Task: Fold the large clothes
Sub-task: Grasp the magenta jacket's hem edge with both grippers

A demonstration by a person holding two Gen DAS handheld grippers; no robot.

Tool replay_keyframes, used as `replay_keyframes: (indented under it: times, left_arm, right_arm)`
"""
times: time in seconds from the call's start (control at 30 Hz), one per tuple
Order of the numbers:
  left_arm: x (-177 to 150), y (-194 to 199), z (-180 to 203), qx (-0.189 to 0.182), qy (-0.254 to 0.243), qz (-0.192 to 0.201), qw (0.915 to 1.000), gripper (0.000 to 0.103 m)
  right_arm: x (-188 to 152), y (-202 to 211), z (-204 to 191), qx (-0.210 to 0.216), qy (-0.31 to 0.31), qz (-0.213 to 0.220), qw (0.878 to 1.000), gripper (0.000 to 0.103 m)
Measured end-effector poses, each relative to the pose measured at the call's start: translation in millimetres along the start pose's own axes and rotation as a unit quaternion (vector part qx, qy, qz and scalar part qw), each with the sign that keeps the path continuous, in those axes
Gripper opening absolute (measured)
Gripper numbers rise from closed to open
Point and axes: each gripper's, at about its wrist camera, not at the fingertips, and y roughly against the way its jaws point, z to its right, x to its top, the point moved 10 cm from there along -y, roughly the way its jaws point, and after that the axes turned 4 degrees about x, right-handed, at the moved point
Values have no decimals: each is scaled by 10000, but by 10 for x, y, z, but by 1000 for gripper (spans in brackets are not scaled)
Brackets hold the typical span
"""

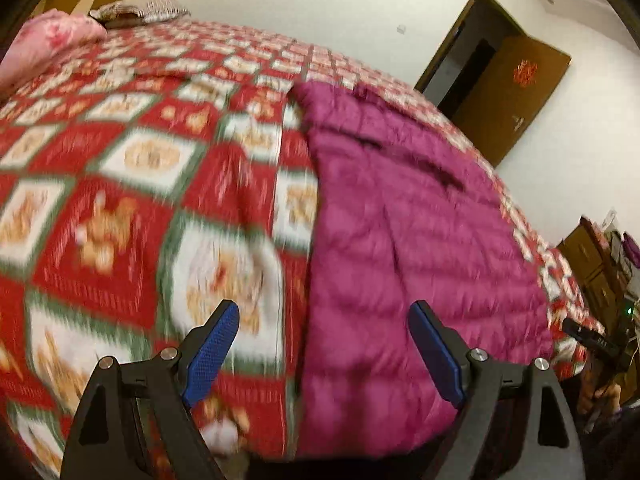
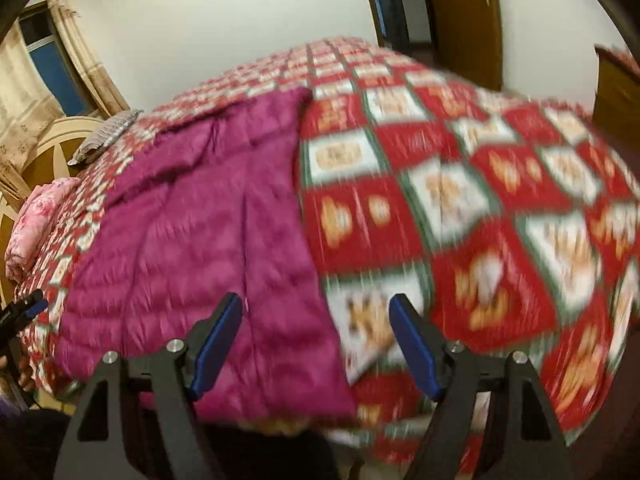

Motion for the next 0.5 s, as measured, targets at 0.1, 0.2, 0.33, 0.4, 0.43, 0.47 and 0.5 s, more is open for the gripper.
replay_keyframes:
  times: [0.1, 0.2, 0.33, 0.4, 0.43, 0.47, 0.5]
  left_arm:
    - [-176, -24, 88, -117, -86, -123, 9998, 87]
    - [-296, -90, 197, -209, -175, -271, 9993, 87]
    - [-369, -125, 237, -34, -395, -233, 9989, 87]
    - [-405, -123, 262, 24, -517, -244, 9984, 87]
    - [-413, -121, 263, 4, -541, -256, 9982, 87]
    - [-431, -114, 263, -22, -569, -280, 9980, 87]
    - [-445, -116, 266, -27, -592, -313, 9978, 87]
  right_arm:
    - [-130, -102, -57, 60, 75, -174, 9998, 79]
    - [-225, -180, -87, 96, 150, -269, 9995, 79]
    - [-351, -309, -136, 247, 156, -452, 9986, 79]
    - [-431, -378, -152, 284, 176, -612, 9976, 78]
    - [-470, -400, -161, 310, 191, -671, 9971, 76]
    - [-503, -413, -179, 326, 223, -713, 9967, 75]
    - [-516, -418, -191, 300, 285, -722, 9965, 71]
